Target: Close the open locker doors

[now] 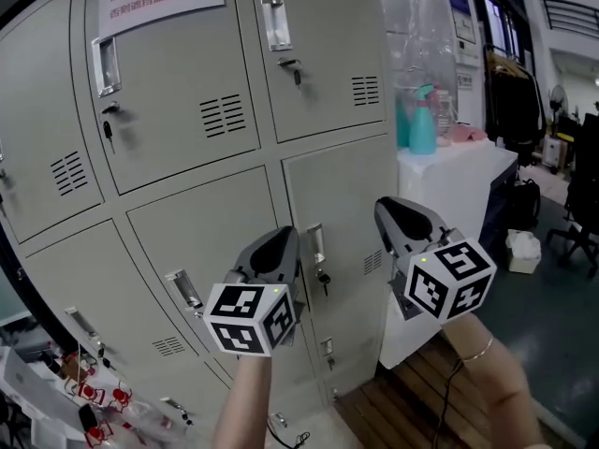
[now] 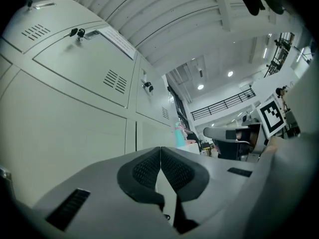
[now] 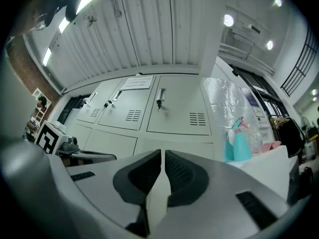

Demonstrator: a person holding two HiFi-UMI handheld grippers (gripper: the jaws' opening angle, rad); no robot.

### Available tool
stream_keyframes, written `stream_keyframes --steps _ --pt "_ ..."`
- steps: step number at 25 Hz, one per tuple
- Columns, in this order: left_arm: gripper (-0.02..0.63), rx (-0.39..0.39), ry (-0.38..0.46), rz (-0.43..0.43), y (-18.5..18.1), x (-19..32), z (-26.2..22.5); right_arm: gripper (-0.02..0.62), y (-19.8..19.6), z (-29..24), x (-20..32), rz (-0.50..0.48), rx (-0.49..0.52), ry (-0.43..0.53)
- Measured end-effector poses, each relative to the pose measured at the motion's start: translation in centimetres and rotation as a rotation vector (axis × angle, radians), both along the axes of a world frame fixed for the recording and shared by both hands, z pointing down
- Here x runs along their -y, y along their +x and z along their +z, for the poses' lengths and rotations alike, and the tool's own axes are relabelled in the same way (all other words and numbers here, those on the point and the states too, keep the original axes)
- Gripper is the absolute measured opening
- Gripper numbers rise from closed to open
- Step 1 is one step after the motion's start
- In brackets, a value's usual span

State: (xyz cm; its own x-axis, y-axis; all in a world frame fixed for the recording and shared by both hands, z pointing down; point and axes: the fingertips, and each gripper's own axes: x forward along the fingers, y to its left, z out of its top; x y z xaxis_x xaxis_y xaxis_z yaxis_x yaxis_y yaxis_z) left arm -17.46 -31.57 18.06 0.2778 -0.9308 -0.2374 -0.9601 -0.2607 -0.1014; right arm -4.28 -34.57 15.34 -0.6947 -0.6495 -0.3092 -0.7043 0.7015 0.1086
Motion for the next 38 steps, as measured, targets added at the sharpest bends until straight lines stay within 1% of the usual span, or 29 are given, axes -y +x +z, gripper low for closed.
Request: stream_keyframes --steps 6,10,15,23,30,38 --pt "0.021 -0.028 -0.072 0.018 0.5 0.3 4.2 0.000 2.5 4.3 -0.1 0.054 -0.007 -0.088" --pt "0.021 -0.030 -0.114 0.016 0.6 0.3 6.9 -0.008 3.5 7.7 -0.6 0.085 -0.026 -0.142" --pt "0.021 -0.052 -0.160 0.012 -0.1 -0.6 9.9 -0.011 3.7 11.3 -1.6 0.093 -0.028 -0.208" --pt "0.021 -0.084 -0.225 0.001 -1.0 -2.1 14.1 -0.012 2.9 15.2 -3.3 0.084 -0.040 -0.269" --pt "0.021 -0.102 -0.258 -0.020 -2.4 -2.2 16.1 -0.008 2.5 17.7 -3.1 0.088 -0.018 -0.345" --pt "0.021 -0.109 -0.272 -0.044 -3.2 -1.8 17.0 -0.008 1.8 19.0 -2.5 0.091 -0.050 -0.354"
